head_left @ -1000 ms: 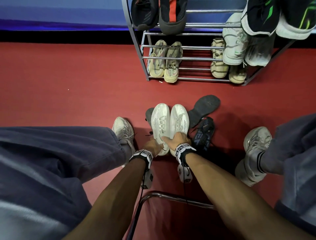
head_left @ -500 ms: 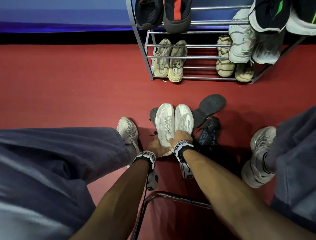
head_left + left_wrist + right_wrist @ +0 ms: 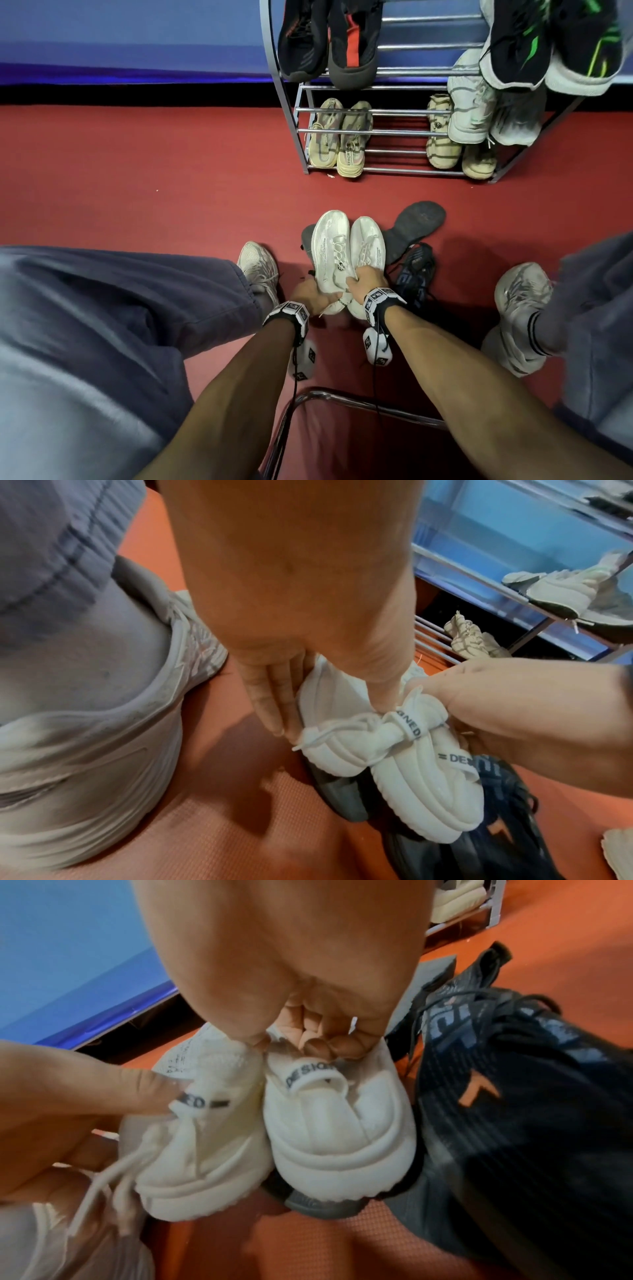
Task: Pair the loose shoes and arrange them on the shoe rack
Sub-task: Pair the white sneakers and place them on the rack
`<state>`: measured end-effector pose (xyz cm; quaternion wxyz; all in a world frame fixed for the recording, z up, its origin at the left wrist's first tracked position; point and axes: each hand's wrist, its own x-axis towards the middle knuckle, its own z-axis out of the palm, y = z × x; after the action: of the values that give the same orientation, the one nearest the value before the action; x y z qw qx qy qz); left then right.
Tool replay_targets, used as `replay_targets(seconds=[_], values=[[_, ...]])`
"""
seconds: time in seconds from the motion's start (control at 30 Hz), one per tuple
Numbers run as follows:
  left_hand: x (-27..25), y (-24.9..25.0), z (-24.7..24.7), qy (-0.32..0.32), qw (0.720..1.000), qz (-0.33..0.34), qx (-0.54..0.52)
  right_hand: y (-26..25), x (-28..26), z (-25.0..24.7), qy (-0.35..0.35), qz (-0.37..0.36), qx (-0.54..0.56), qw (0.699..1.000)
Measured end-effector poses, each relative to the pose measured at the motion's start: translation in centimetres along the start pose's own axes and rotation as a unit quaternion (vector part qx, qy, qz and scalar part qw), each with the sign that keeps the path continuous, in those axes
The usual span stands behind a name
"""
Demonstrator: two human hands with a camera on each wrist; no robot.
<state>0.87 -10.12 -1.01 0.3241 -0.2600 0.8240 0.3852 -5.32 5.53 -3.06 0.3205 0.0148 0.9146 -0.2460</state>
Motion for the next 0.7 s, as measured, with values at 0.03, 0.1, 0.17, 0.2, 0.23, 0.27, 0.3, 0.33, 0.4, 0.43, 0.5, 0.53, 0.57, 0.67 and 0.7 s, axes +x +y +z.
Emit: replay_targets(seconds=[0.03, 0.1, 0.17, 0.2, 0.23, 0.27, 0.3, 0.33, 0.4, 0.43, 0.5, 0.53, 0.57, 0.67, 0.7], values=[[-0.2, 0.4, -0.4, 0.026, 0.999, -0.004, 0.025, -0.1, -0.2, -0.4, 0.006, -0.007, 0.01, 1.0], [-0.8, 1.4, -1.1, 0.052, 0.997, 0.0, 0.051, -0.6, -0.8, -1.6, 0.025, -0.023, 0.027, 0.999], [-1.1, 2.4, -1.4, 0.069, 0.995, 0.013, 0.066, -0.9, -1.2, -3.0, 0.05, -0.034, 0.044, 0.997], [-1.2, 2.9, -1.5, 0.08, 0.994, 0.017, 0.075, -0.9, -1.6, -3.8, 0.063, -0.04, 0.048, 0.996], [-1.5, 3.4, -1.5, 0.094, 0.992, 0.026, 0.079, -0.9, -1.8, -4.7, 0.072, -0.047, 0.051, 0.995], [-1.9, 4.1, -1.5, 0.102, 0.991, 0.03, 0.076, -0.8, -2.1, -5.6, 0.079, -0.053, 0.053, 0.994], [-1.9, 4.6, -1.1, 0.106, 0.991, 0.037, 0.067, -0.6, -2.5, -6.6, 0.086, -0.06, 0.051, 0.993], [-2.3, 5.5, -0.7, 0.105, 0.992, 0.045, 0.058, -0.2, -2.8, -7.5, 0.094, -0.067, 0.048, 0.992], [-2.9, 7.0, 0.7, 0.105, 0.991, 0.067, 0.043, 1.1, -3.7, -9.3, 0.114, -0.071, 0.044, 0.99], [-3.2, 7.8, 1.6, 0.104, 0.991, 0.078, 0.036, 2.1, -4.2, -10.2, 0.122, -0.07, 0.044, 0.989], [-3.8, 9.7, 3.5, 0.097, 0.99, 0.096, 0.031, 4.4, -5.1, -11.9, 0.138, -0.063, 0.037, 0.988], [-4.2, 10.6, 4.4, 0.091, 0.99, 0.105, 0.032, 5.6, -5.6, -12.6, 0.146, -0.054, 0.034, 0.987], [-4.4, 11.5, 5.4, 0.084, 0.989, 0.118, 0.034, 6.9, -6.1, -13.4, 0.152, -0.042, 0.033, 0.987], [-5.5, 14.3, 8.1, 0.054, 0.984, 0.163, 0.05, 10.8, -7.5, -15.3, 0.168, -0.006, 0.038, 0.985], [-5.7, 15.1, 9.0, 0.044, 0.982, 0.173, 0.053, 11.9, -7.9, -15.9, 0.174, 0.003, 0.039, 0.984]])
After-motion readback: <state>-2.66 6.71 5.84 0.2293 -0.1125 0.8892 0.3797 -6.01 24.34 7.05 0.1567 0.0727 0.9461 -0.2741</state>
